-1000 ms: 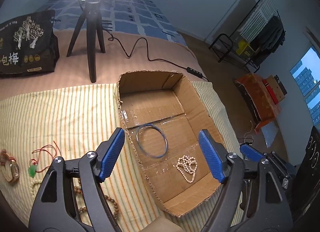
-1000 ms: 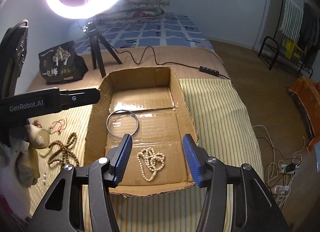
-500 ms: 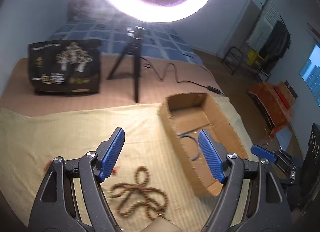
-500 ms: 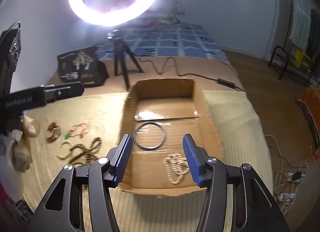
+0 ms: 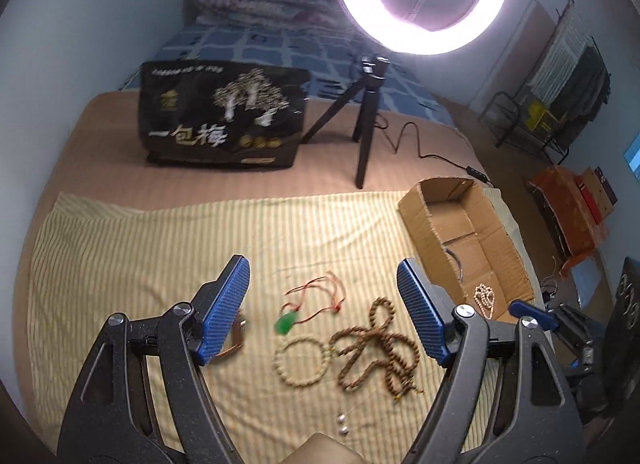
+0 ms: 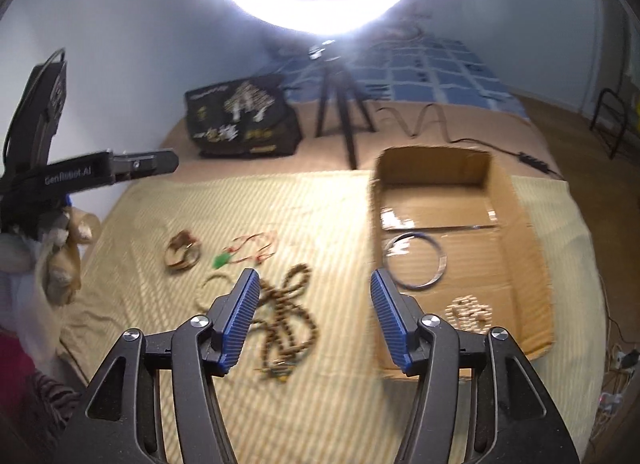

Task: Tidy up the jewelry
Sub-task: 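Move right tool to wooden bead mala while left tool approaches leather watch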

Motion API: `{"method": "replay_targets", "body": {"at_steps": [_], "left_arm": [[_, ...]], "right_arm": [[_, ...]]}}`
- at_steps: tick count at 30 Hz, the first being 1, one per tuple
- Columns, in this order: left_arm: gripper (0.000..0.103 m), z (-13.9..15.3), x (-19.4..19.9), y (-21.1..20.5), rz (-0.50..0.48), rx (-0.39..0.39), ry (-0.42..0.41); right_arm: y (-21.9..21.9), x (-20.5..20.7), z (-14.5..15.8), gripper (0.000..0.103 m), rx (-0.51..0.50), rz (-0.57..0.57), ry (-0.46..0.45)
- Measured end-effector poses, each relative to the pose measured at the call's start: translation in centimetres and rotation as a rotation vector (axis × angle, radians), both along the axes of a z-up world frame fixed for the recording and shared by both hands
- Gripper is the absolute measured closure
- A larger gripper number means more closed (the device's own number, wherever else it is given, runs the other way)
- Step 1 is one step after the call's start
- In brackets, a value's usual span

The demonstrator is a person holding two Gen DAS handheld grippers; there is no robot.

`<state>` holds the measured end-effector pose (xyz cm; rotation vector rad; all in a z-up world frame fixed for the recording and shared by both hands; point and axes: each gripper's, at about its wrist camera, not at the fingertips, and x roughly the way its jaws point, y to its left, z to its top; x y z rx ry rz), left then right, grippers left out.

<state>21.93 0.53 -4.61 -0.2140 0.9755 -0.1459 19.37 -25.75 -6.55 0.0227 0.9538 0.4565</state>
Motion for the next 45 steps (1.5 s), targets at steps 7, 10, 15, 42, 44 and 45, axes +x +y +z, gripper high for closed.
{"method": "replay_targets", "body": {"at_steps": [7,10,15,42,44,45], "left_arm": [[0.025,-2.9,-0.7,5.2,0.081,-0.008,0.077],[0.025,-4.7,-0.5,7.0,0.106,-0.001,0.134],[0.025,-7.4,-0.5,8.5,0.132,0.003,0.198],[0.037,-13.0,1.2,8.9,0.164,-0.037,0.333],[0.037,-13.1,1.3,8.9,0.168,-0.041,0.334],[0.037,-13.1,1.4,8.9,0.170,-0.040,0.335]], "right_arm": [[3.6,-0.9,-1.9,0.036,-0.031,0.096,0.044],[4.3,-0.8,-3.0,0.036,-0.026,0.105,0.071],[5.7,-0.5,-5.0,0.036,-0.043,0.131,0.113],[7.2,4.0,-11.5,0.035,-0.081,0.121,0.289],[7.1,4.6,-11.7,0.035,-0.059,0.099,0.308],[7.2,4.8,-11.7,0.035,-0.058,0.091,0.311]]}}
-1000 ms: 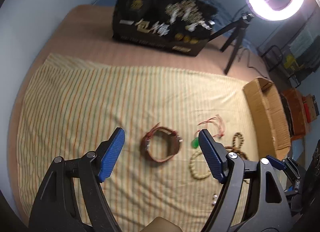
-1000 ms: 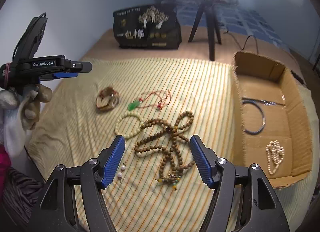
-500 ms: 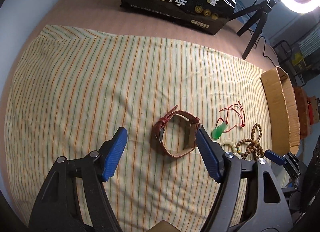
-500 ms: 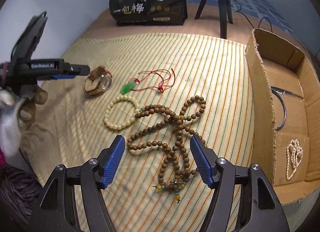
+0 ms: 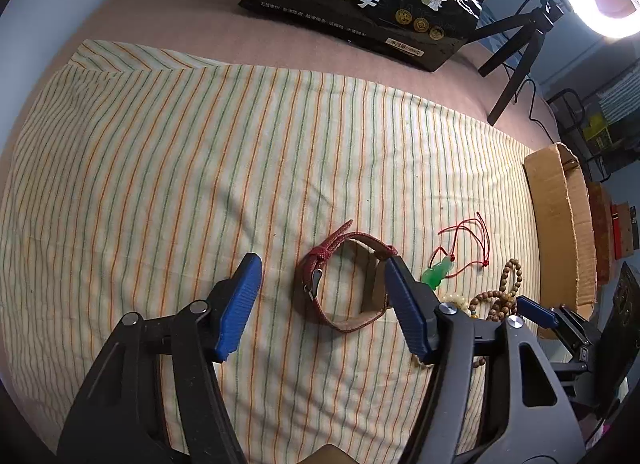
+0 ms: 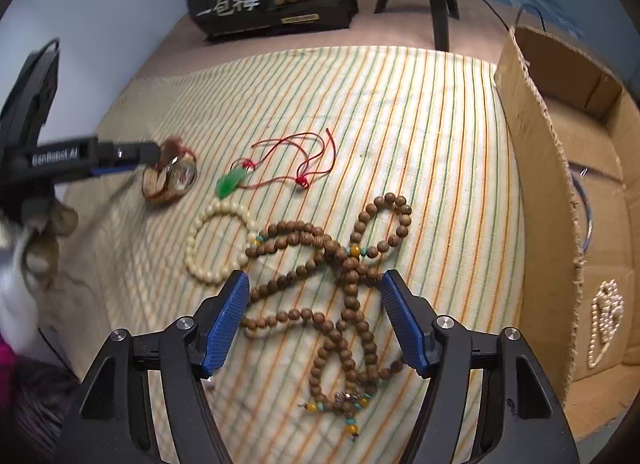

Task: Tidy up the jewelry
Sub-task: 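Move right tool to wooden bead mala while left tool approaches leather watch, then close left tool on watch strap while right tool grips wooden bead mala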

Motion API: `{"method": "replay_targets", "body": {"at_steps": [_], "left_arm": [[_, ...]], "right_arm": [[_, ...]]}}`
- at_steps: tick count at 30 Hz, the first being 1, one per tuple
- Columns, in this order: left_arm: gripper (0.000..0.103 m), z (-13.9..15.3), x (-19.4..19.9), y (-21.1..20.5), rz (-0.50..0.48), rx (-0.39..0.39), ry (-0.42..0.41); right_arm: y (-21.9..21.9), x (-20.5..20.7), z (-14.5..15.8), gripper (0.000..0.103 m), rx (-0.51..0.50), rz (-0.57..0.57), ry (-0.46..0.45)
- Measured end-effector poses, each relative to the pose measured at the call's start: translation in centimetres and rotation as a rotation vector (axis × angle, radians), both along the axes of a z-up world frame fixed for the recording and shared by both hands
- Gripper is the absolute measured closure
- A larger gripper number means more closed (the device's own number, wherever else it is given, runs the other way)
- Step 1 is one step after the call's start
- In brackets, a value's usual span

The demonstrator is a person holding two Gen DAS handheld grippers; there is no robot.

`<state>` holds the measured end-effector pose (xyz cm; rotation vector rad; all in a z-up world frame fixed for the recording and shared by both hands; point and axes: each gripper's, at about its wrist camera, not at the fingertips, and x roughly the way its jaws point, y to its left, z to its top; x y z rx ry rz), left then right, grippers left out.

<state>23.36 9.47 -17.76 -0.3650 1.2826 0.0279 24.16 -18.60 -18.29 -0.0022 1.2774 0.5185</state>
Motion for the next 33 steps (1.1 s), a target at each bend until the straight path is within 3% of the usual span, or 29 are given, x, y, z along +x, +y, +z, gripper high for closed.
{"method": "replay_targets", "body": {"at_steps": [16,26,29,33], "left_arm": [[0.040,-1.8,0.9,-1.0,-0.025,0.025,0.028],[0.059,-2.2,0.4,-1.4,-0.039,0.071,0.039],[0.074,-2.2,0.2,-1.3,-0.044,0.106,0.038],[0.089,-2.1,-0.2,-1.4,-0.054,0.121,0.029]], "right_arm": [[2.9,1.3,-1.8,0.034,-0.167,0.046,-0.021],[2.3,0.0,-2.2,0.035,-0.163,0.077,-0.017],[1.8,-0.1,-2.2,0.042,-0.150,0.081,-0.023],[1.8,-0.6,-1.3,0.069,-0.114,0.098,-0.022]]}}
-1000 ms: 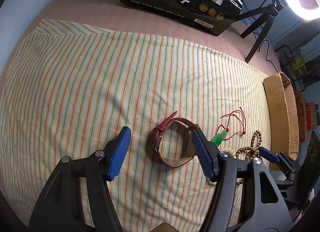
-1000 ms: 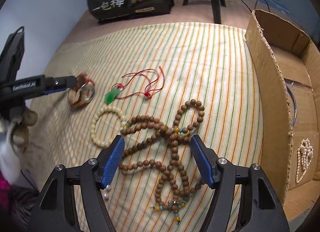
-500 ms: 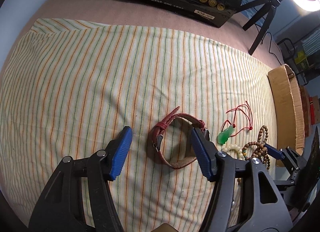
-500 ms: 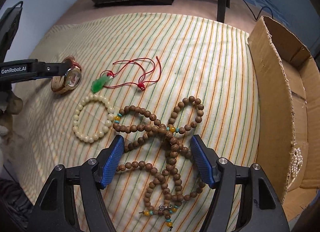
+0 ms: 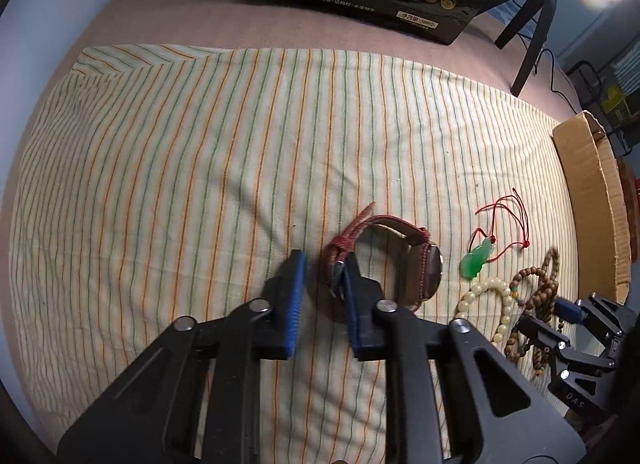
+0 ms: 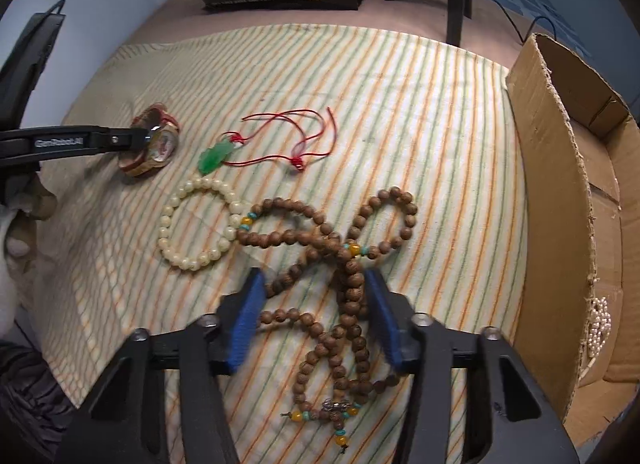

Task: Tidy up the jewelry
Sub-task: 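Close left tool on watch strap while right tool grips wooden bead mala, then lift and carry watch in left tool and mala in right tool to box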

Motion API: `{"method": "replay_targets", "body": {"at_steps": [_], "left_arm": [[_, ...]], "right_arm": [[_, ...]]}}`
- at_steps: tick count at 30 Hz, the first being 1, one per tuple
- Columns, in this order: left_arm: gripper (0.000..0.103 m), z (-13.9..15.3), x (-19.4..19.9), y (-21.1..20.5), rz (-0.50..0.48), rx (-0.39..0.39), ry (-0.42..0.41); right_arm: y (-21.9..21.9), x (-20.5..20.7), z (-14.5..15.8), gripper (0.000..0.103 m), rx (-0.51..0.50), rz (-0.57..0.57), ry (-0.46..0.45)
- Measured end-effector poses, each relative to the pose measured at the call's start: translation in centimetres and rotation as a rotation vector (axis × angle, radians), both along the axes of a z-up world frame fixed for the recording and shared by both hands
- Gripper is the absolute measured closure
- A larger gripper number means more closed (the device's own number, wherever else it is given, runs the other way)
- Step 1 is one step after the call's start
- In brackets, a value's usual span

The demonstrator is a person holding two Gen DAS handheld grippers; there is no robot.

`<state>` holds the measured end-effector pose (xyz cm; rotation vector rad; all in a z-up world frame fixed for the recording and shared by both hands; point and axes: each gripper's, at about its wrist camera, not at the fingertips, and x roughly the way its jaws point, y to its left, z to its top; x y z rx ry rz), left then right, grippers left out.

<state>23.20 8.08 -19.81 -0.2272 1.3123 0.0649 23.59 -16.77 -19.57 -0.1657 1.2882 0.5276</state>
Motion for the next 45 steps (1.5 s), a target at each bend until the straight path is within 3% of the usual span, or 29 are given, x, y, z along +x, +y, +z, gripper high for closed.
{"method": "replay_targets", "body": {"at_steps": [3,4,12,25,35,45], "left_arm": [[0.096,0.2,-0.3,-0.3,-0.007,0.012,-0.011],[0.096,0.3,-0.3,-0.4,-0.006,0.014,-0.014],[0.096,1.8,-1.1,0.0,0.006,0.007,-0.055],[0.096,7.9,-2.0,-1.0,-0.008,-0.083,-0.188],[0.096,11.1,-2.3,-4.6,-0.062,-0.127,-0.264],[0.096,13.1,-2.1,-9.3,-0.147,-0.164,-0.311]], "right_arm": [[0.3,-0.4,0.3,0.095,0.033,0.002,0.013],[0.4,-0.5,0.4,0.096,0.033,0.005,0.010],[0.4,-1.2,1.5,0.098,0.031,0.004,-0.033],[-2.1,-3.0,9.1,0.098,0.142,-0.029,-0.177],[-4.6,-2.3,14.2,0.098,0.209,-0.080,-0.308],[-8.4,-2.0,16.6,0.098,0.257,-0.164,-0.372]]}}
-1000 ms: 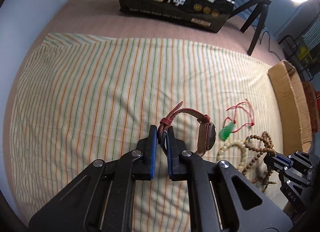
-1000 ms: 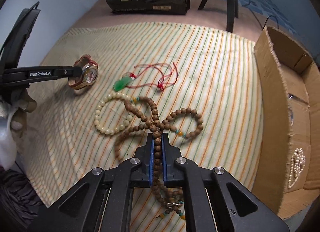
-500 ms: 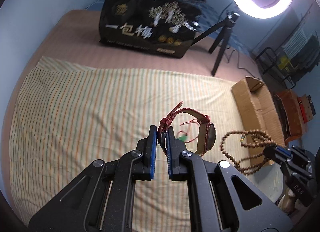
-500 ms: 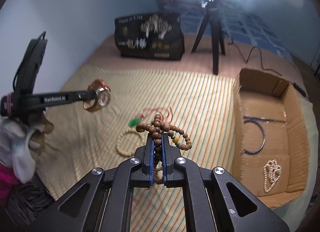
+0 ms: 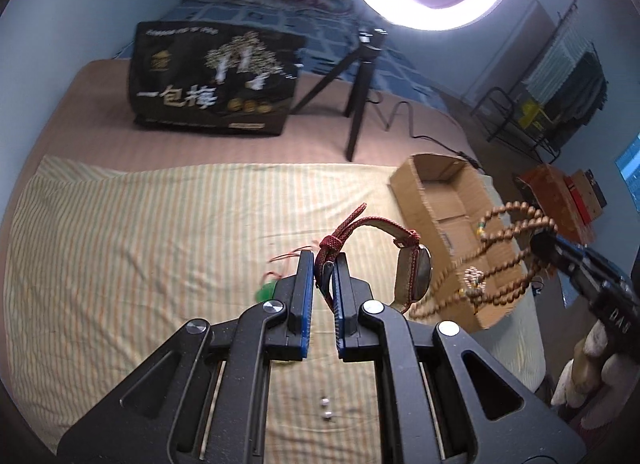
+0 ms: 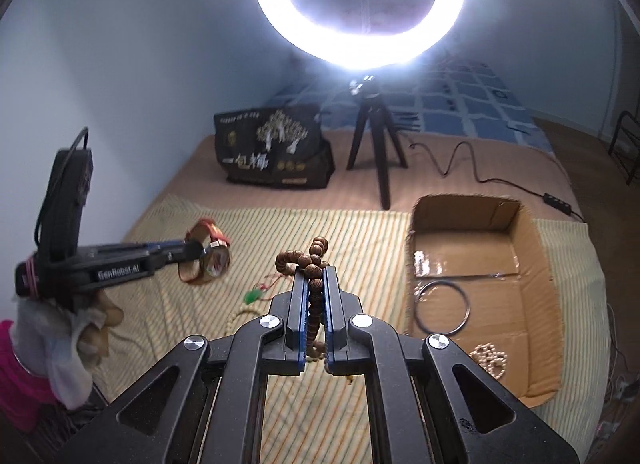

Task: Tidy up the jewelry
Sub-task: 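Lift and carry watch in left tool and mala in right tool to box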

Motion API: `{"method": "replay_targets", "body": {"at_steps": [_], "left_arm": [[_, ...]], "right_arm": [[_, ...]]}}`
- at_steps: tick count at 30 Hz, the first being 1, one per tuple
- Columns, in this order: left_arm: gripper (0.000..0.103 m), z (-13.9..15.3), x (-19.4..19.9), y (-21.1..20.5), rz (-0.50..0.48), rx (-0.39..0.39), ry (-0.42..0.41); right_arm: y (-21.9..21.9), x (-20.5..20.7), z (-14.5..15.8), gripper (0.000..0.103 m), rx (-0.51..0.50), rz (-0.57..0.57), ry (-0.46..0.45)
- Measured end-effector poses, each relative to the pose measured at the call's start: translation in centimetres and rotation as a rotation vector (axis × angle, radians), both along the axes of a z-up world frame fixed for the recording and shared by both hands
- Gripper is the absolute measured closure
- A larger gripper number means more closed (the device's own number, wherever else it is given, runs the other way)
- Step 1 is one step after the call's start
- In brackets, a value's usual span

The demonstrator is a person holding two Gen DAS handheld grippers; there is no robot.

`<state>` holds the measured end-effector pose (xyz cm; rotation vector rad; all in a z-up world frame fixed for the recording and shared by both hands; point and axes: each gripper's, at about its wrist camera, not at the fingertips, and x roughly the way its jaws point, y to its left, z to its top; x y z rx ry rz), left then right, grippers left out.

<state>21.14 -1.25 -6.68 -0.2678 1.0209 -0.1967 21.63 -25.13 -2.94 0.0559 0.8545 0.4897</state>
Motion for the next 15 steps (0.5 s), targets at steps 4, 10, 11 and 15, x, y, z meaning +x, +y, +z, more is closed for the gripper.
{"method": "replay_targets", "body": {"at_steps": [4,10,11,15], "left_arm": [[0.096,0.7,0.0,-1.9,-0.031,-0.020,-0.015],[0.096,1.3,0.1,-4.7,-0.077,-0.023,-0.033],[0.096,1.3,0.1,-5.2,-0.085,-0.023,-0.033],[0.096,1.1,0.3,-7.2,-0.117,-0.025,-0.033]], "right_arm": [[-2.0,0.0,1.9,0.098,0.028,-0.039,-0.045],[-4.7,0.5,3.0,0.098,0.045,-0.103,-0.073],[-5.2,0.7,3.1,0.098,0.041,-0.114,-0.077],[-6.9,1.2,2.9,0.098,0.038,-0.155,-0.079]]}}
